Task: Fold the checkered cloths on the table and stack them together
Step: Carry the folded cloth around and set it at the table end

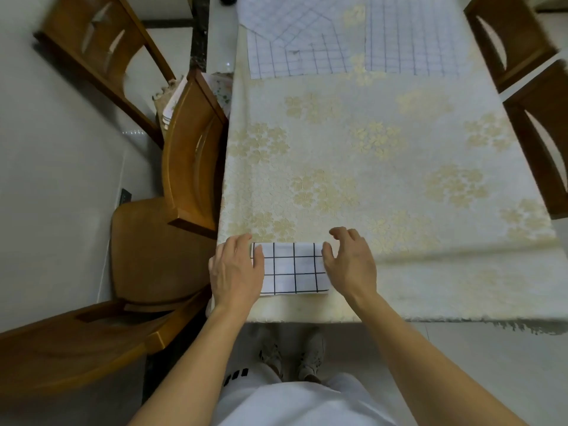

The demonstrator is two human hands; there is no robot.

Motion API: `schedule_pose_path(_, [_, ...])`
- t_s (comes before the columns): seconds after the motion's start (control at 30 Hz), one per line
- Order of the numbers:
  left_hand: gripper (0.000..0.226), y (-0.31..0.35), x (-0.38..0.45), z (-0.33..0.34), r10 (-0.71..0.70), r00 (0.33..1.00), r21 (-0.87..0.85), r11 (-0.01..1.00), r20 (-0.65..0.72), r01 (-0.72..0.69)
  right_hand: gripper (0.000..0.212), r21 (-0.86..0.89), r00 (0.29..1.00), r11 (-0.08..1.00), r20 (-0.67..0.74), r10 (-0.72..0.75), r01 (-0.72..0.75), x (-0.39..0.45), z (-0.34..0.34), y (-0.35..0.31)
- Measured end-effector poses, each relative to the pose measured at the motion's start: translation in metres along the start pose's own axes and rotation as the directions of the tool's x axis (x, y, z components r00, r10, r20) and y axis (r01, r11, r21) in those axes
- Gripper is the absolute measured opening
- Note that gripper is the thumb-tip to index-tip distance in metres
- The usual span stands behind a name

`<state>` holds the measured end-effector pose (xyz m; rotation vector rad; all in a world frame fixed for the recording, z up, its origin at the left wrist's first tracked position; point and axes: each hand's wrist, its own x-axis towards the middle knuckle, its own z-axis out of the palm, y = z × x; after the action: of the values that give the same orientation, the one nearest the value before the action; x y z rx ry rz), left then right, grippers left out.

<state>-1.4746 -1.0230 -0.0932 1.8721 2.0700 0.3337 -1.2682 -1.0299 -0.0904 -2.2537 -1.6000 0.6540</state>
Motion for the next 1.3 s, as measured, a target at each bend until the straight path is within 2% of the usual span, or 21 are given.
schedule_pose_path(0.1, [0.042, 0.006, -0.002, -0.013, 0.157, 0.988, 0.043, 0.987, -0.010, -0.156, 0.039, -0.089, 0.987, 0.985, -0.050, -0.153, 0.149, -0.005, -0.015, -0.007])
schedule_pose_path(0.23, [0.048, 0.012, -0.010, -0.028, 0.322, 0.946, 0.098, 0.943, -0.036, -0.318, 0.042, -0.208, 0.935, 0.932, -0.137, -0.328, 0.297, -0.016, -0.026, -0.005])
schedule_pose_path(0.5, [0.045, 0.026, -0.030, -0.050, 0.421, 0.897, 0.066, 0.907, -0.138, -0.416, 0.047, -0.332, 0.876, 0.863, -0.169, -0.452, 0.382, -0.050, -0.042, 0.002])
schedule_pose_path(1.0, [0.052, 0.023, -0.048, -0.034, 0.443, 0.897, 0.055, 0.896, -0.011, -0.442, 0.052, -0.297, 0.932, 0.920, -0.177, -0.316, 0.256, -0.082, -0.032, 0.016])
schedule_pose_path(1.3, [0.040, 0.027, -0.038, -0.024, 0.537, 0.843, 0.029, 0.843, 0.028, -0.537, 0.049, -0.266, 0.933, 0.947, -0.260, -0.248, 0.178, -0.093, -0.035, 0.022])
